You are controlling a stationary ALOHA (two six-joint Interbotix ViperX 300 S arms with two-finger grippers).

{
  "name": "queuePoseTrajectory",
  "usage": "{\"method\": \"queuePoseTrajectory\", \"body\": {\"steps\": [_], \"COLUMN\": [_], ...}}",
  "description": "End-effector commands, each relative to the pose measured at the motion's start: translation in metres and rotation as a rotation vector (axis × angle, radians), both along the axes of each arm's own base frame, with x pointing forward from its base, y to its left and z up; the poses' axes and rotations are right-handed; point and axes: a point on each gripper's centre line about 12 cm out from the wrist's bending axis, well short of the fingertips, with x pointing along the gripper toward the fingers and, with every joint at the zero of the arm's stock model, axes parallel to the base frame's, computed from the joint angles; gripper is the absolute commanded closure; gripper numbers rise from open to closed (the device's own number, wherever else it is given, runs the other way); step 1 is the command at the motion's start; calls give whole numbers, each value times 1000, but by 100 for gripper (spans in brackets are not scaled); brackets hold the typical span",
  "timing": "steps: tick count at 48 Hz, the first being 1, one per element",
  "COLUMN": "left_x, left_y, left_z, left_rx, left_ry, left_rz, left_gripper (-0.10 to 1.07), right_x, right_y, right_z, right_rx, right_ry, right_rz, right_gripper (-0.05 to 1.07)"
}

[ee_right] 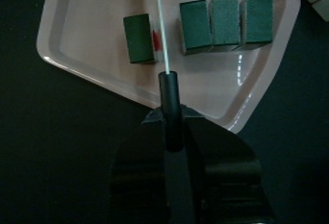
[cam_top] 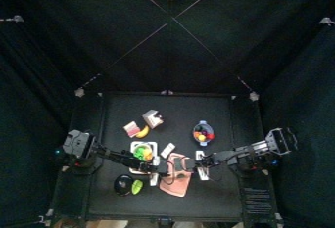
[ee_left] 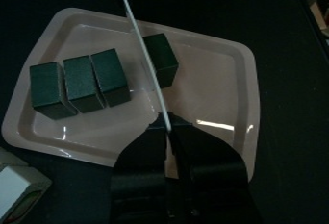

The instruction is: Place cleaver into bowl

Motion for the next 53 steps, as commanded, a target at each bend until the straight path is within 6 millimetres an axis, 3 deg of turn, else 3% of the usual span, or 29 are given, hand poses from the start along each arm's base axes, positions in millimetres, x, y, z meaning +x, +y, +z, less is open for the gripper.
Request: {"method": "queuePoseTrajectory", "body": {"steps": [1, 13, 30, 42, 53], "left_x": [-2, -1, -2, -7, -17], "left_y": [-12, -13, -4, 5, 29], "left_z": [11, 16, 26, 54, 86], "left_rx": [1, -3, -30, -33, -36], "left_ry": [-24, -34, -53, -121, -264], "left_rz": [-36, -34, 6, 11, 41], "left_gripper": [60, 52, 22, 22, 22], "right_x": [-1, 0, -7, -16, -39], "right_y": [-3, -2, -1, -2, -6], "right_z": [9, 16, 24, 37, 52], "right_rx": [1, 1, 12, 21, 92], "right_ry": [-15, -20, -12, -26, -5], "right_rz": [-8, -3, -7, -11, -67], "right_gripper": [72, 72, 72, 72, 72]}}
